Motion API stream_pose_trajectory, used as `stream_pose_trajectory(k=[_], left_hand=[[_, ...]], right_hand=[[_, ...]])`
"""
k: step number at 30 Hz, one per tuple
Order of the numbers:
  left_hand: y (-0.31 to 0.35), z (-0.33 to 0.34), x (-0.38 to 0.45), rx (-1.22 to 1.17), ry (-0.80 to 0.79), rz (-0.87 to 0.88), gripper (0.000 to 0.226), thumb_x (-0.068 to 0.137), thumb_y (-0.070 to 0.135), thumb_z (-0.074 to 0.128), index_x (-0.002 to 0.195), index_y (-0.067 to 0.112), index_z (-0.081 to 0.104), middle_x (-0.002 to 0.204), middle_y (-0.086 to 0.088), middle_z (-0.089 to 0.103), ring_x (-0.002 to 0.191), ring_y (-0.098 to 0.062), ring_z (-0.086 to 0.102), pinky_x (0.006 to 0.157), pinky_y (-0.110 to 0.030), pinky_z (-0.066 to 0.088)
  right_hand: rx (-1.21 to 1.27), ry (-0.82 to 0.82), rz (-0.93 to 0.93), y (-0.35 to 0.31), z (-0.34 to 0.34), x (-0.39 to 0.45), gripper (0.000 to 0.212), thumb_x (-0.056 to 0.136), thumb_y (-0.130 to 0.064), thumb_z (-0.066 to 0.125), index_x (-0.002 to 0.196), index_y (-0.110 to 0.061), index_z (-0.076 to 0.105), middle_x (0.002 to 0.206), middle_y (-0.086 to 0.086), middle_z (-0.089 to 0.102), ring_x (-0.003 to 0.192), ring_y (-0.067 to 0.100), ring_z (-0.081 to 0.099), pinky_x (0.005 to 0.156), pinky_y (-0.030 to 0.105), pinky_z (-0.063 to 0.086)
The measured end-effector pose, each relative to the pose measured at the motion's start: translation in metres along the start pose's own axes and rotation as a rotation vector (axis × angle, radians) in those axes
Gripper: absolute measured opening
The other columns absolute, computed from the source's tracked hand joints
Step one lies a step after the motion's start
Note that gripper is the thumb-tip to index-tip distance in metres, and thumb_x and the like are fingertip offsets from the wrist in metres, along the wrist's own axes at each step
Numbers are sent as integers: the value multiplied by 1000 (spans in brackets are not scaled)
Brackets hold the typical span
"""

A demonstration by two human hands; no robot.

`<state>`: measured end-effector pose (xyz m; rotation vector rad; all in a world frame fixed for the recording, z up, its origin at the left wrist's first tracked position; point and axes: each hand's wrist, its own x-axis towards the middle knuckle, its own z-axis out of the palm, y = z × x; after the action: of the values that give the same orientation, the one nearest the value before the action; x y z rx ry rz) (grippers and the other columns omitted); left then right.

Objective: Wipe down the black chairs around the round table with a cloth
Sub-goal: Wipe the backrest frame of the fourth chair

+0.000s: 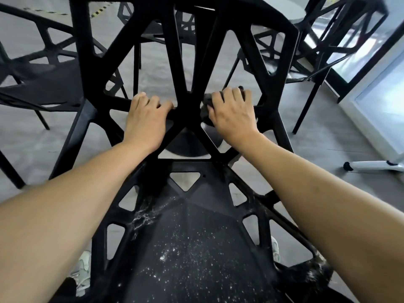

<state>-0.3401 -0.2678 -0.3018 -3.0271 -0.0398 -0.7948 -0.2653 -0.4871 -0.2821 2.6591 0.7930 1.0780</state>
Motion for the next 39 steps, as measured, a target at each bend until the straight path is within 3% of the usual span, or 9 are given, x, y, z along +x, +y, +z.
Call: stream_pose_trajectory(k=[5, 8, 11, 14, 17, 21, 26, 34, 39], left_hand=[[6, -4, 5, 0, -44, -19, 28, 97, 9, 51, 120, 21, 60, 96, -11, 56, 99, -38, 48, 96, -43, 28], [10, -5, 5, 14, -66, -36, 32, 97, 8, 47, 124, 21, 57, 100, -13, 55, 104, -39, 45, 100, -44, 28], [9, -7, 6, 23, -80, -16, 36, 97, 6, 45, 127, 22, 56, 101, -13, 55, 105, -39, 45, 101, -45, 28], [6, -7, 5, 25, -74, -21, 36, 97, 5, 46, 126, 22, 56, 100, -13, 55, 104, -40, 44, 99, -45, 28], [7, -7, 3, 25, -67, -15, 36, 94, 3, 48, 124, 20, 57, 99, -14, 55, 101, -39, 45, 96, -44, 28], [7, -4, 3, 35, -52, -3, 39, 89, 5, 47, 125, 17, 57, 102, -17, 55, 105, -42, 45, 101, -47, 26], [8, -3, 4, 18, -60, -9, 40, 92, 4, 47, 129, 17, 56, 105, -18, 55, 108, -42, 44, 102, -47, 24], [9, -2, 5, 14, -73, -33, 37, 95, 5, 48, 129, 19, 55, 105, -15, 54, 107, -40, 43, 103, -46, 27], [7, -1, 6, 17, -73, -34, 38, 97, 6, 45, 131, 21, 54, 109, -14, 56, 109, -39, 44, 102, -45, 27]], right_hand=[[-44, 92, -22, 35, -6, -19, 27, 101, -33, 48, 113, -11, 57, 102, 12, 60, 94, 32, 55, 89, 46, 42], [33, -18, 47, 24, -3, -31, 49, 99, -39, 47, 141, -14, 45, 132, 15, 51, 118, 34, 47, 105, 53, 32], [-75, -78, -46, 31, -4, -52, 71, 92, -29, 55, 157, -20, 27, 146, 17, 41, 130, 35, 41, 103, 55, 32], [-122, -61, -97, 36, -12, -46, 66, 89, -16, 54, 152, -18, 36, 136, 18, 50, 113, 37, 49, 89, 52, 40], [-37, 6, -80, 39, -34, -31, 51, 86, -24, 60, 136, -14, 52, 116, 16, 59, 96, 37, 54, 82, 49, 43], [-10, 105, 248, 61, -62, -46, 49, 87, -33, 57, 132, -15, 48, 117, 17, 55, 106, 37, 51, 92, 45, 29], [-106, -68, 527, 62, -44, -66, 48, 91, -19, 51, 138, -9, 43, 125, 21, 51, 107, 39, 49, 98, 53, 33], [-233, -258, 177, 1, -20, -112, 41, 87, -11, 55, 127, -5, 54, 113, 17, 57, 96, 35, 55, 87, 47, 45], [-99, -638, 322, -69, -5, -123, 39, 88, -24, 64, 119, -1, 58, 103, 14, 60, 85, 33, 56, 76, 44, 44]])
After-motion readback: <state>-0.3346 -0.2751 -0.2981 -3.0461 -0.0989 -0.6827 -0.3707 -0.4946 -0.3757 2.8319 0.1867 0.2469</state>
